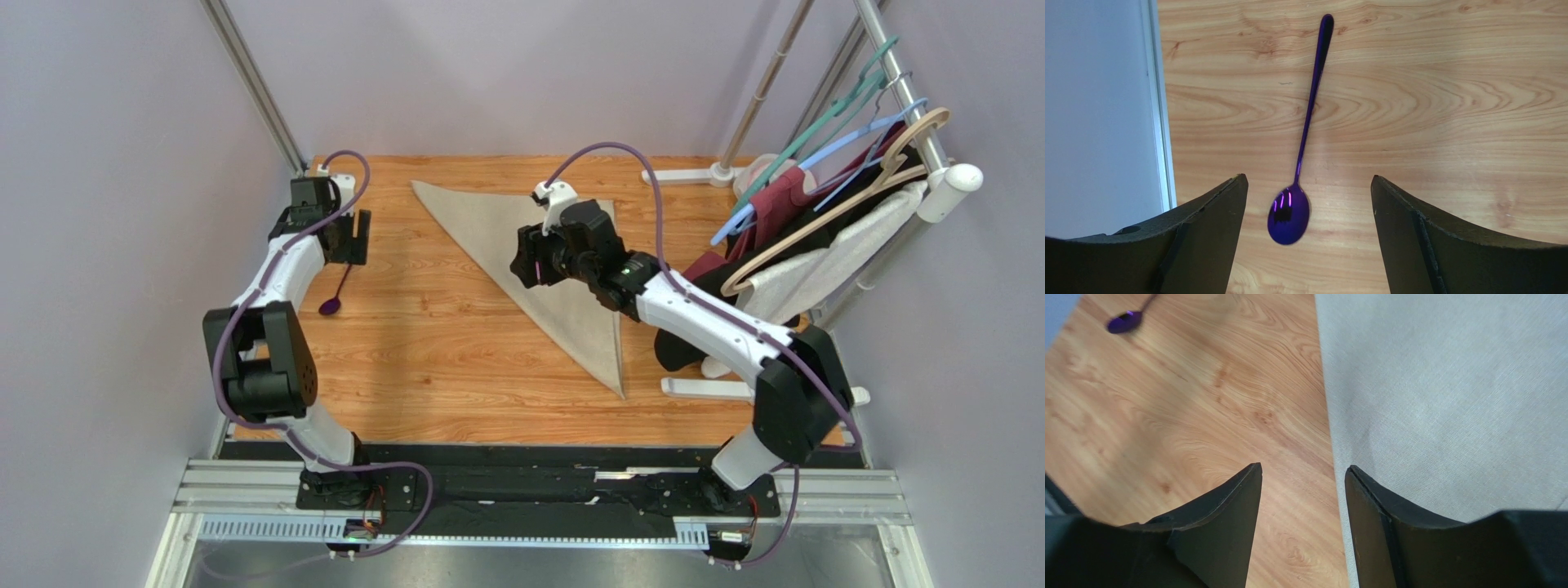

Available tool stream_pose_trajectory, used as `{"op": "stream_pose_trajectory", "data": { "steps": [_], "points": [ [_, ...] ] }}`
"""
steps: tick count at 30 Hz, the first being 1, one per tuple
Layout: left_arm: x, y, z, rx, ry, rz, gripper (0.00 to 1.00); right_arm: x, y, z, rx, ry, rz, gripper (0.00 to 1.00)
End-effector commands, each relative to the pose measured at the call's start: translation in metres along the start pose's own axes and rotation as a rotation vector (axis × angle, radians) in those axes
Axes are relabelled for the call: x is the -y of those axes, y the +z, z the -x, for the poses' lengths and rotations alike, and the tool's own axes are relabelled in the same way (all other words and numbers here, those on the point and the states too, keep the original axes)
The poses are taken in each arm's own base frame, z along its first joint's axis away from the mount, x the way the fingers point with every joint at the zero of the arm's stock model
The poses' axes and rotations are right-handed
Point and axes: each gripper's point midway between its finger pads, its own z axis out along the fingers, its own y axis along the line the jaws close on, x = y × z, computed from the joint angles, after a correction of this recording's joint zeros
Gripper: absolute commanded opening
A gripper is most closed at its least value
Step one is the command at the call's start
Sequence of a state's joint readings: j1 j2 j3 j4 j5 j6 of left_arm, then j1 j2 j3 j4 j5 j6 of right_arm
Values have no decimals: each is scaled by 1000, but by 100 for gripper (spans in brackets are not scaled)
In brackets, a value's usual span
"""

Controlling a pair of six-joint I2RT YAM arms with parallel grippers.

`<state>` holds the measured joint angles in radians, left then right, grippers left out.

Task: Fold the napkin, place the utensils inside, and roll it up
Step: Grab a utensil with the left arm

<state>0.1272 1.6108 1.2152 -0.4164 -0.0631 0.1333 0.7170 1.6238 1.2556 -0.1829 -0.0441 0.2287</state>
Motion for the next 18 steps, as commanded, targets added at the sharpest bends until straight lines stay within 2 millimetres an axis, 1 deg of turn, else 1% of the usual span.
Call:
{"op": "stream_pose_trajectory", "data": {
  "steps": [1,2,3,4,7,10,11,12,15,18],
  "points": [
    [-14,22,10,-2,148,-33,81,-19,-38,8,43,27,78,57],
    [-13,26,7,-10,141,-61,80,-21,-44,8,49,32,88,57],
    [-8,30,3,-7,137,-124,80,-23,-54,9,63,30,99,57],
    [-5,36,-6,-27,144,-145,79,-23,-59,10,70,26,101,57],
    [-7,46,-16,-56,161,-138,77,-20,-73,11,79,0,89,57],
    [-11,55,-22,-78,153,-124,73,-17,-81,11,82,-11,74,58],
    [-11,57,-24,-89,155,-126,64,-17,-83,11,81,-12,75,58],
    [-11,58,-27,-105,156,-130,62,-19,-84,10,82,-10,83,58],
    [-12,66,-34,-134,150,-123,61,-22,-86,8,83,-1,101,58],
    [-18,72,-42,-176,150,-85,60,-23,-85,5,73,7,109,58]
  ]
}}
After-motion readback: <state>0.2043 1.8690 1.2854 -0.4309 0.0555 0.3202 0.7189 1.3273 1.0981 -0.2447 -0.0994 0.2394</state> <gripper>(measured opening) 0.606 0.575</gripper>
